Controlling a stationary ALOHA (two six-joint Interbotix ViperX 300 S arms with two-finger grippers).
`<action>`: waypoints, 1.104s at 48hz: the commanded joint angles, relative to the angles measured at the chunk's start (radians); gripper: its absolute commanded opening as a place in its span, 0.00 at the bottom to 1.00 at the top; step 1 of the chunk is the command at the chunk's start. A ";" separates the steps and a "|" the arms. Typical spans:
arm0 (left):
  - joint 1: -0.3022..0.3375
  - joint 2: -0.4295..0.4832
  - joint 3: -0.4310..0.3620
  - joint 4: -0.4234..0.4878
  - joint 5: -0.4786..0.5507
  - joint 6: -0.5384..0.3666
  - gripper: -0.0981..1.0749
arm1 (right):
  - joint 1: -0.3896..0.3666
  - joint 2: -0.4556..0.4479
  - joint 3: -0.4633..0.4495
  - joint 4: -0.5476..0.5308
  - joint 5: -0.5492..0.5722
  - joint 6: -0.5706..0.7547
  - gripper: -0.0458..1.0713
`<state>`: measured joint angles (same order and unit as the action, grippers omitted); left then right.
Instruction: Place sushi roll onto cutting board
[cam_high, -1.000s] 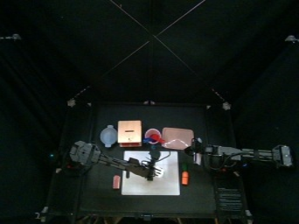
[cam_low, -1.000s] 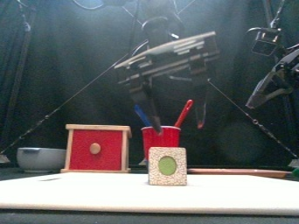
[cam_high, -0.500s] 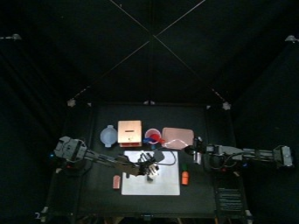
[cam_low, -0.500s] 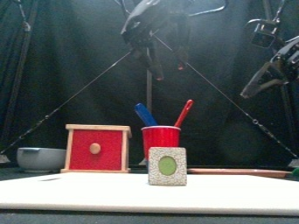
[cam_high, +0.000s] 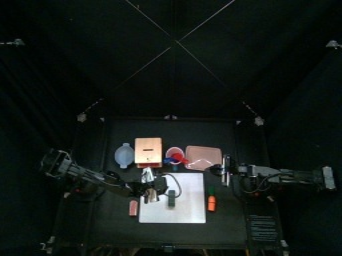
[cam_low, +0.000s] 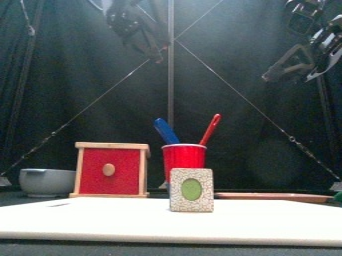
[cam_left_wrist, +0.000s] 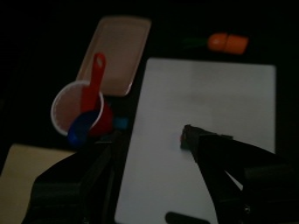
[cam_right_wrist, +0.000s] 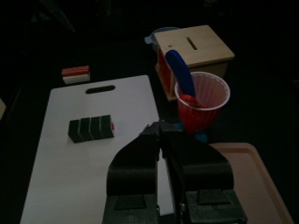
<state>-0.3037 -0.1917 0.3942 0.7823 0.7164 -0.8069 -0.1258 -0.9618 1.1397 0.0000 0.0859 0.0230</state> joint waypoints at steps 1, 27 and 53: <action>-0.003 -0.087 0.081 0.040 -0.086 -0.002 0.88 | 0.000 0.014 -0.023 0.002 -0.017 0.000 0.12; 0.101 -0.428 0.509 0.212 -0.526 -0.104 0.88 | 0.008 0.018 0.014 -0.002 -0.041 -0.002 0.12; 0.276 -0.482 0.669 0.202 -0.867 -0.072 0.88 | -0.002 0.023 0.025 -0.003 -0.052 -0.002 0.12</action>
<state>-0.0307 -0.6734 1.0738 0.9863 -0.1381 -0.8820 -0.1243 -0.9495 1.1720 -0.0015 0.0430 0.0230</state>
